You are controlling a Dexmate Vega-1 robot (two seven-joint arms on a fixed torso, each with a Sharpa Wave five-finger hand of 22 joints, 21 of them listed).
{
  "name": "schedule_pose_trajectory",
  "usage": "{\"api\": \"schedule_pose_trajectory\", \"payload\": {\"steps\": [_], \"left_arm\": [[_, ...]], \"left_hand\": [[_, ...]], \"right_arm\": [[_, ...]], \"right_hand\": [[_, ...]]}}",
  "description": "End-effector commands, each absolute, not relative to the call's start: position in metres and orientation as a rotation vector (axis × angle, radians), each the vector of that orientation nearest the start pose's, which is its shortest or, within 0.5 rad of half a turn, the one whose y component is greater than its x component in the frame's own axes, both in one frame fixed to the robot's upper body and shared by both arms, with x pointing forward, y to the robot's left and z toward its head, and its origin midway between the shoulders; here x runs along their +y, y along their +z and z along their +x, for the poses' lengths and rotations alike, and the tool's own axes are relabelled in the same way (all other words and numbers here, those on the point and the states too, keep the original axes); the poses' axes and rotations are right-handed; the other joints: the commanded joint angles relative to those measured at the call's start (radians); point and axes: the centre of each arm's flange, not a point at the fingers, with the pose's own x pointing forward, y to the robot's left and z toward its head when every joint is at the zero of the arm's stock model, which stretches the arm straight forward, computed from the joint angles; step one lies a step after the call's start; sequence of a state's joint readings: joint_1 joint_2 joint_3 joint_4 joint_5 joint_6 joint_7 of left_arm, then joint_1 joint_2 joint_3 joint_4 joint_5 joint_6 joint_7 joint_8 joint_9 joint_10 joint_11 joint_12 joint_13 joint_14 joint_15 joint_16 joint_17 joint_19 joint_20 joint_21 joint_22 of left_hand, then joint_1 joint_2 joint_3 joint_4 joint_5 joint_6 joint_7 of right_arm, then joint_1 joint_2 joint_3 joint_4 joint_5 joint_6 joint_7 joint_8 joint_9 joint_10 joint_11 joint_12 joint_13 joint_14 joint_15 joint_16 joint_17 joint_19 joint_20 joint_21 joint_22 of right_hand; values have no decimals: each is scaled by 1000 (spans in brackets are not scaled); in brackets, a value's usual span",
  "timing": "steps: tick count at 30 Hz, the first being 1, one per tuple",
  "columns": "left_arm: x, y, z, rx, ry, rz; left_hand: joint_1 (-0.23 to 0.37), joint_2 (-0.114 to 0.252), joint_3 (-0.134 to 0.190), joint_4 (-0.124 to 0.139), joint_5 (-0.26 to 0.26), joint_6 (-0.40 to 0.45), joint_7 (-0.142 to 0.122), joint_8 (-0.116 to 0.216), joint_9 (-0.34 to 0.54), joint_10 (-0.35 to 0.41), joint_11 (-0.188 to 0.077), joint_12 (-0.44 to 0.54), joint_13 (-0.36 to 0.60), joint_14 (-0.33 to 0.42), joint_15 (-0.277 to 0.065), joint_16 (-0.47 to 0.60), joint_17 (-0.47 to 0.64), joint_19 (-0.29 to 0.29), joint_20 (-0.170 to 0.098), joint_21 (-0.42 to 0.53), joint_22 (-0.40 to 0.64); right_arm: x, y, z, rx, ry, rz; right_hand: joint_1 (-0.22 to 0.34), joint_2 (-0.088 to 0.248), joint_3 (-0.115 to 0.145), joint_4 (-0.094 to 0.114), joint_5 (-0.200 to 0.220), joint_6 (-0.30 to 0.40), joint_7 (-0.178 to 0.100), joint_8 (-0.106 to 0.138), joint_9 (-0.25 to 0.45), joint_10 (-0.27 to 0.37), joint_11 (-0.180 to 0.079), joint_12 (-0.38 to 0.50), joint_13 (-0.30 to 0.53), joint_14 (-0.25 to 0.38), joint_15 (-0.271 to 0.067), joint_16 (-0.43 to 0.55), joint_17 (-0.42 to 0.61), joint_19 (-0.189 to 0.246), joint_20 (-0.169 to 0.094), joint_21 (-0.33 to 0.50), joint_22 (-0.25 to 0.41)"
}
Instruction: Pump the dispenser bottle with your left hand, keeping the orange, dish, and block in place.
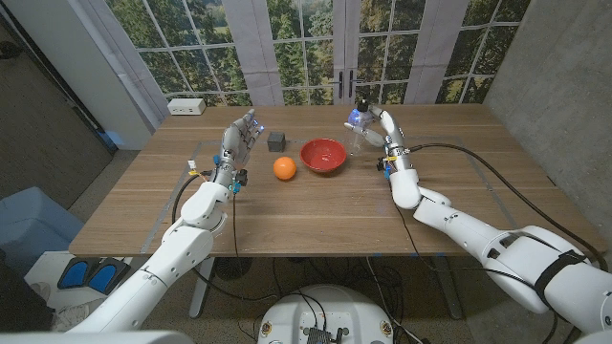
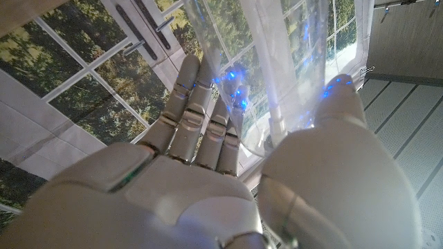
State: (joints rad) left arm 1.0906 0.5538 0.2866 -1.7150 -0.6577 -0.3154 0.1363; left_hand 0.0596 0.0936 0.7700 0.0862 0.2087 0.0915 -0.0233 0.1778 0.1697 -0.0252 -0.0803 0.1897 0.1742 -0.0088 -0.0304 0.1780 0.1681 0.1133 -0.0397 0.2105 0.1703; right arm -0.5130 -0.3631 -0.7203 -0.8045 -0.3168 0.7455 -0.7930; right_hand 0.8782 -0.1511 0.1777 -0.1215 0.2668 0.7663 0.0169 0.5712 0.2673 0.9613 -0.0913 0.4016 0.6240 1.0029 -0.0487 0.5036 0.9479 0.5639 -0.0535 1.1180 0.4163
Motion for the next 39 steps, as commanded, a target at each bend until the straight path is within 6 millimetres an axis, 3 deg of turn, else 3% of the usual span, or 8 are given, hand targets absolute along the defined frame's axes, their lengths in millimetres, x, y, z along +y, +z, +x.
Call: {"api": "schedule_pose_trajectory", "payload": {"steps": [1, 20, 39], "left_arm": [[262, -19, 564, -739, -205, -153], [263, -16, 565, -735, -199, -136], [276, -1, 582, -702, -178, -100]], "left_hand": [[-8, 62, 3, -3, 0, 5, 2, 5, 4, 7, -4, 2, 3, 7, -41, 0, 1, 9, -25, -1, 1], [-10, 58, 1, -5, -1, 10, 0, 6, 4, 22, 4, 7, 3, 31, -36, 5, 0, 31, -19, 1, 1], [-8, 53, 1, -15, -2, 12, -1, 5, 4, 38, 17, 9, 2, 67, -14, 8, -1, 46, -6, 0, 2]], "right_arm": [[-195, 11, 657, -1146, -137, -656], [-185, 30, 649, -1113, -98, -894], [-183, 32, 644, -1153, -105, -949]], "right_hand": [[289, 275, -1, -3, 0, 142, -140, 1, 1, 74, -69, -6, 3, 122, -179, -1, 3, -5, -152, 7, -2], [289, 271, -9, -1, 3, 142, -141, 3, 4, 78, -67, -10, 9, 124, -179, -9, 8, -11, -152, 17, -13], [288, 271, -16, 1, 7, 143, -140, 2, 5, 81, -65, -16, 11, 126, -178, -16, 14, -15, -152, 27, -26]]}}
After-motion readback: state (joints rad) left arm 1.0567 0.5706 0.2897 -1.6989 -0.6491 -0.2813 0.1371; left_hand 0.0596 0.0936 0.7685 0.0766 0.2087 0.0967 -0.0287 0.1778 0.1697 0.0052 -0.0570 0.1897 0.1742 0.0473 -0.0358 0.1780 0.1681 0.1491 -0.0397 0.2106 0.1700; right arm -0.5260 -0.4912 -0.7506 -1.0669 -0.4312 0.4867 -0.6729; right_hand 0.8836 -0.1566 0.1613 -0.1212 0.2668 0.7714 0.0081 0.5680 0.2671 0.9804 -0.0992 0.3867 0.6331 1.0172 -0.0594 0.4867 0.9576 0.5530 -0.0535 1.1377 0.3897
